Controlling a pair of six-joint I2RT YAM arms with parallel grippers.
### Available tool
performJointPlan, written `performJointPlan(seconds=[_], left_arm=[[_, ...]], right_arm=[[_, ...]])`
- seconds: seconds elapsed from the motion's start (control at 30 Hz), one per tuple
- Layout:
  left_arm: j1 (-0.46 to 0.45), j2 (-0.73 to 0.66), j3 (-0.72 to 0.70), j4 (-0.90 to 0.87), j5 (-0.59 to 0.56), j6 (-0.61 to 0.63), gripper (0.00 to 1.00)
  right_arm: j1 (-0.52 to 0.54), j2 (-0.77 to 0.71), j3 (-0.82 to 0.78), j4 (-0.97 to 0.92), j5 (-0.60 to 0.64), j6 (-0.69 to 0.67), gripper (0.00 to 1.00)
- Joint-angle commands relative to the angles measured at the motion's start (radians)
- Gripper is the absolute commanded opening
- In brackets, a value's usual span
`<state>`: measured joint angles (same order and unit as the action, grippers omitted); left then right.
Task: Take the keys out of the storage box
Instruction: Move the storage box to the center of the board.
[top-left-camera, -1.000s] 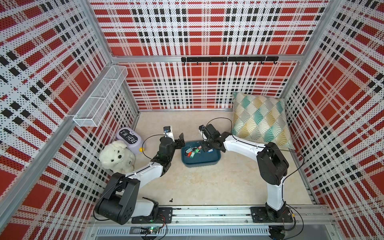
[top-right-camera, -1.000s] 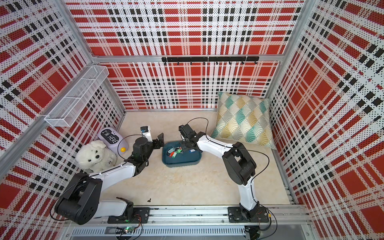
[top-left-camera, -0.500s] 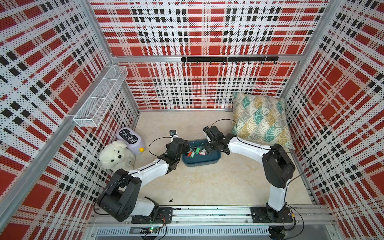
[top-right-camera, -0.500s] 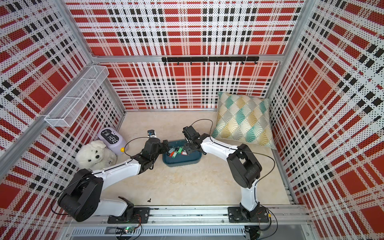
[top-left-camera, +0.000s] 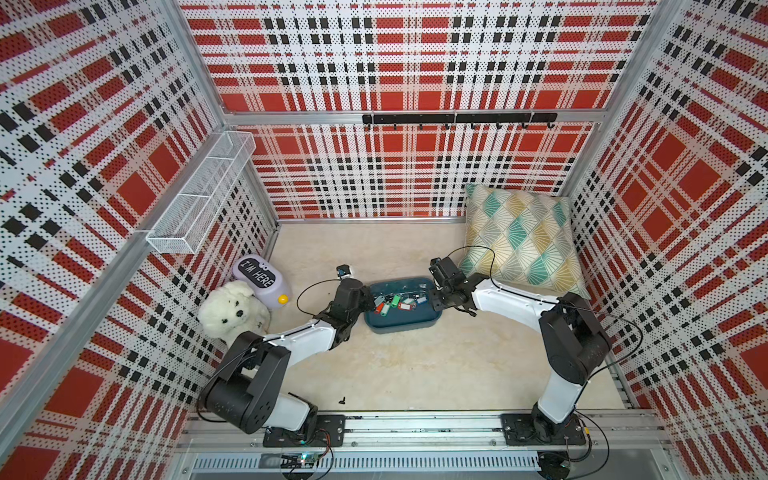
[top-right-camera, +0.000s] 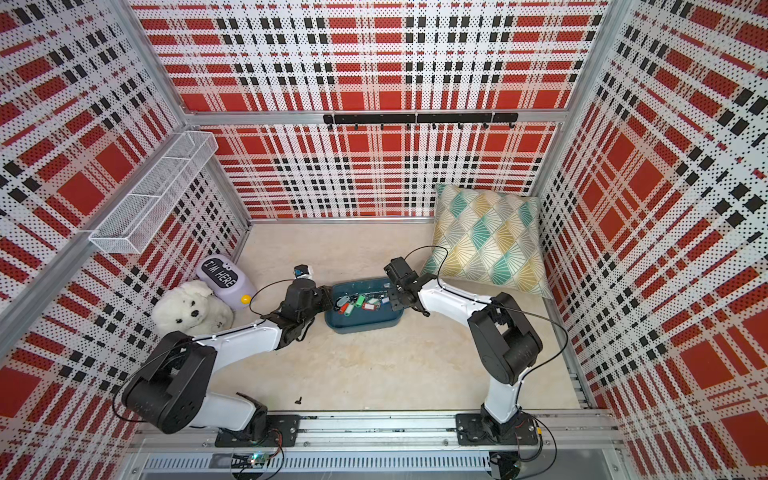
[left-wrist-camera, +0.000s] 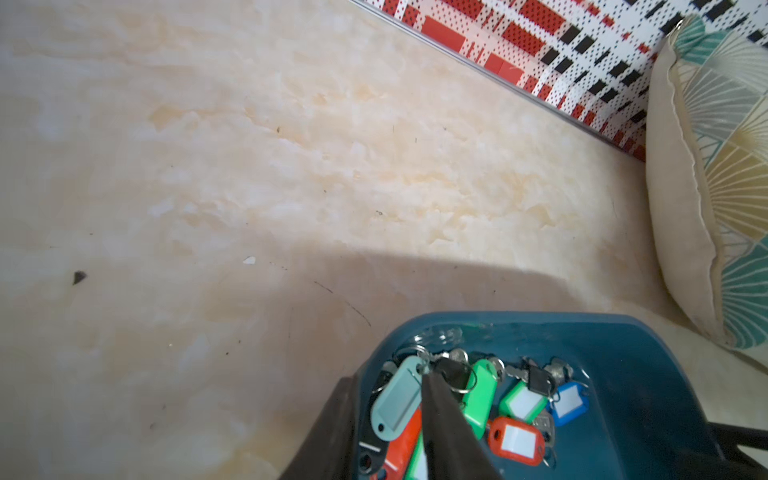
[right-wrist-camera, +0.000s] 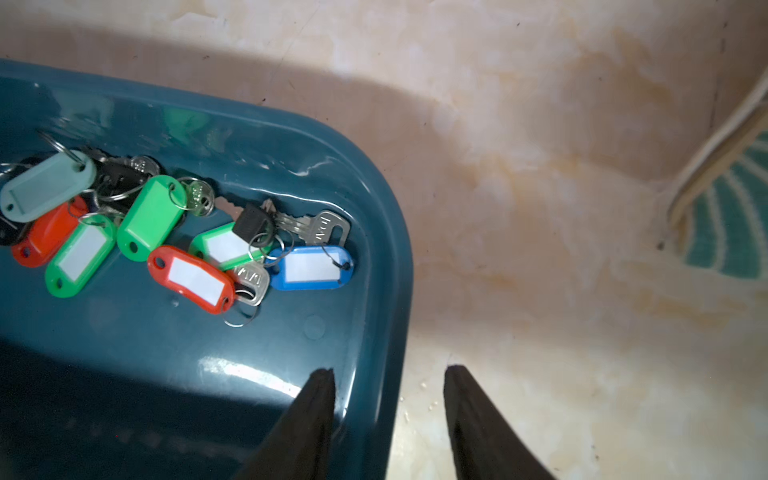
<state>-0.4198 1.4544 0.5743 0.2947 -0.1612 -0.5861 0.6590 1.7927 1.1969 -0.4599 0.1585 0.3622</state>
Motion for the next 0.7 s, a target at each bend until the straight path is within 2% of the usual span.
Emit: performJointPlan(seconds=[0.0,0.17,0.33,0.5,0.67], left_arm=[[0.008,0.025,0.014,0.054,0.072,0.005,0.23],[0.048,0.06,0.039,0.052,0.135,0.005,0.23],[0.088,0.091,0.074,0.029,0.175,0.006,0.28],[0.106,0.147,0.146,-0.009,0.188,0.029,0.29],[0.118,0.229,0.206,-0.001,0.217,0.037,0.25]], right_arm=[[0.0,0.037,0.04,0.015,-0.011,0.014,0.39],[-0.017,0.065,0.058,0.025,-0.005,0.035,0.26],[-0.05,0.074,0.056,0.042,0.003,0.075,0.18],[-0.058,0.107,0.083,0.045,0.032,0.096,0.14],[-0.065,0.145,0.12,0.048,0.069,0.12,0.12]])
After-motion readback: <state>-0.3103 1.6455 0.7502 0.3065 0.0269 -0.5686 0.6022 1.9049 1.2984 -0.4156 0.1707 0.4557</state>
